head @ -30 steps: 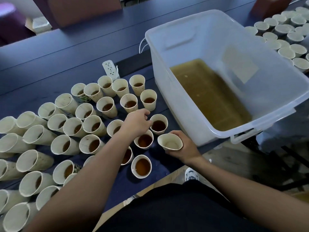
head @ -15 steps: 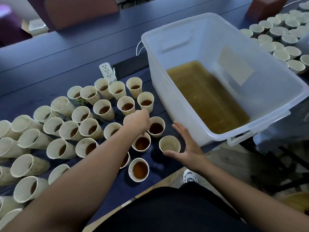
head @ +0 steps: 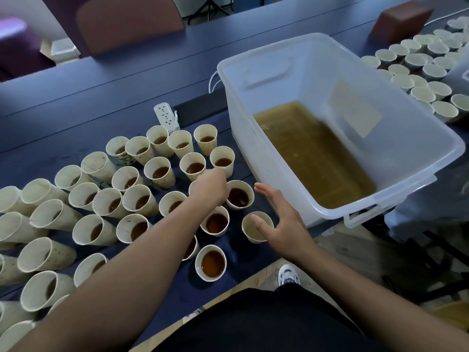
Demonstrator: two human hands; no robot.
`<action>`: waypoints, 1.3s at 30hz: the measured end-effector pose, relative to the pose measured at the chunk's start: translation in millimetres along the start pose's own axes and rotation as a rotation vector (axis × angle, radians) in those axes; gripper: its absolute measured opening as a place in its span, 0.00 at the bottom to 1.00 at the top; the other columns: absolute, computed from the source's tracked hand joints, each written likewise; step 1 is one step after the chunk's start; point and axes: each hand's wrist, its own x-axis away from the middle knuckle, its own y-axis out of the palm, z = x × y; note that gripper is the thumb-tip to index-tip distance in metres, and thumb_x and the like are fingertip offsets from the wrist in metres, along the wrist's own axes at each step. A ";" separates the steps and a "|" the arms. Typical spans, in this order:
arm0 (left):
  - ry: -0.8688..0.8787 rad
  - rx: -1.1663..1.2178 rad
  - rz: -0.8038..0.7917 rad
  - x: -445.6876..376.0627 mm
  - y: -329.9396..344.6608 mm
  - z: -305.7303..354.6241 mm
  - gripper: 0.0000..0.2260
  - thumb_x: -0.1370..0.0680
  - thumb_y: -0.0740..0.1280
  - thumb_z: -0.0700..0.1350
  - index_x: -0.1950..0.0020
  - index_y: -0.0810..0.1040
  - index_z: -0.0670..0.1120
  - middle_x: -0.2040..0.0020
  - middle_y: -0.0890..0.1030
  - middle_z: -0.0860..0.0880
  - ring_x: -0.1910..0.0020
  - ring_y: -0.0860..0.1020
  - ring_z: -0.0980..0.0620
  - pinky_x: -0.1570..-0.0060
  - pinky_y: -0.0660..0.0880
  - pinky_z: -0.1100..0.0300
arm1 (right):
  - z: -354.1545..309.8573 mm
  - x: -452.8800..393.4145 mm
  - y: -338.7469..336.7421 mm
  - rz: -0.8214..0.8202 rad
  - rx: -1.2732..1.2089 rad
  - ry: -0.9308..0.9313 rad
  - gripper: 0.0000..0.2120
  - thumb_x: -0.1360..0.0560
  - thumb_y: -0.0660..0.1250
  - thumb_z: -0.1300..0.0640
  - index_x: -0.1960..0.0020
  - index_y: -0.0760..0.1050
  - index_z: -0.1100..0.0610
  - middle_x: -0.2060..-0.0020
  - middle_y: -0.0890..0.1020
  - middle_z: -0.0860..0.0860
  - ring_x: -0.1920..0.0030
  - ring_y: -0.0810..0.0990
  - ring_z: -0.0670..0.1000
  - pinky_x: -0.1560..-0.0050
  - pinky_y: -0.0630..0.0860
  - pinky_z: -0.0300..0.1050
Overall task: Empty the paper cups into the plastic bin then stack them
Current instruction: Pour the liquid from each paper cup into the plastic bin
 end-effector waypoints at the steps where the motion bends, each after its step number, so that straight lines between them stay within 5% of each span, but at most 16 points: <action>1: -0.001 0.033 0.000 2.0 -5.2 0.7 0.14 0.22 0.67 0.42 0.67 0.71 0.46 0.65 0.77 0.45 0.65 0.76 0.46 0.66 0.72 0.52 | -1.0 -1.1 -0.1 0.005 0.002 -0.002 0.30 0.22 0.70 0.52 0.28 0.59 0.34 0.38 0.63 0.19 0.34 0.62 0.25 0.39 0.59 0.21; 8: 0.005 0.184 -0.016 31.9 -65.7 6.6 0.12 0.20 0.66 0.44 0.61 0.83 0.42 0.67 0.84 0.45 0.63 0.83 0.47 0.56 0.83 0.51 | -12.9 -15.2 4.0 0.014 -0.035 0.032 0.37 0.25 0.73 0.48 0.23 0.56 0.38 0.27 0.63 0.32 0.28 0.62 0.35 0.26 0.65 0.45; 12: 0.017 0.240 -0.007 53.9 -103.2 5.1 0.13 0.22 0.67 0.45 0.64 0.84 0.44 0.72 0.83 0.47 0.71 0.80 0.50 0.65 0.78 0.58 | -28.6 -27.1 9.3 0.008 -0.051 0.006 0.47 0.30 0.76 0.41 0.22 0.50 0.38 0.23 0.61 0.37 0.24 0.60 0.40 0.25 0.65 0.53; 18: 0.060 0.350 0.069 86.2 -139.9 7.5 0.14 0.25 0.69 0.45 0.72 0.82 0.46 0.76 0.78 0.51 0.77 0.71 0.56 0.72 0.69 0.63 | -64.8 -34.9 10.8 0.110 -0.213 -0.112 0.42 0.33 0.81 0.50 0.32 0.57 0.33 0.41 0.67 0.21 0.35 0.68 0.30 0.38 0.70 0.27; 24: 0.135 0.523 0.089 110.0 -152.6 15.5 0.13 0.25 0.70 0.47 0.67 0.83 0.43 0.75 0.79 0.46 0.76 0.68 0.52 0.75 0.66 0.65 | -91.1 -39.1 1.2 0.303 -0.433 -0.235 0.37 0.35 0.81 0.66 0.36 0.66 0.45 0.43 0.77 0.43 0.44 0.79 0.45 0.46 0.75 0.37; 29: 0.224 0.811 0.256 118.3 -163.6 23.0 0.17 0.20 0.68 0.56 0.58 0.85 0.44 0.67 0.85 0.47 0.78 0.69 0.54 0.75 0.68 0.64 | -105.9 -45.0 -25.6 0.326 -0.508 -0.284 0.33 0.35 0.78 0.69 0.34 0.66 0.61 0.46 0.80 0.53 0.46 0.81 0.52 0.45 0.78 0.49; 35: 0.255 0.823 0.414 100.7 -149.5 29.5 0.07 0.19 0.68 0.47 0.53 0.84 0.48 0.67 0.84 0.52 0.77 0.72 0.61 0.70 0.70 0.65 | -108.5 -55.0 -81.0 0.347 -0.393 -0.269 0.31 0.34 0.77 0.68 0.36 0.68 0.57 0.48 0.79 0.49 0.49 0.80 0.44 0.48 0.78 0.45; 39: 0.314 0.716 0.391 84.6 -121.5 37.2 0.05 0.22 0.69 0.45 0.54 0.83 0.53 0.64 0.84 0.55 0.67 0.78 0.60 0.61 0.75 0.58 | -100.9 -67.2 -113.4 0.373 -0.139 -0.264 0.31 0.35 0.78 0.62 0.37 0.66 0.54 0.49 0.75 0.44 0.51 0.76 0.34 0.53 0.72 0.29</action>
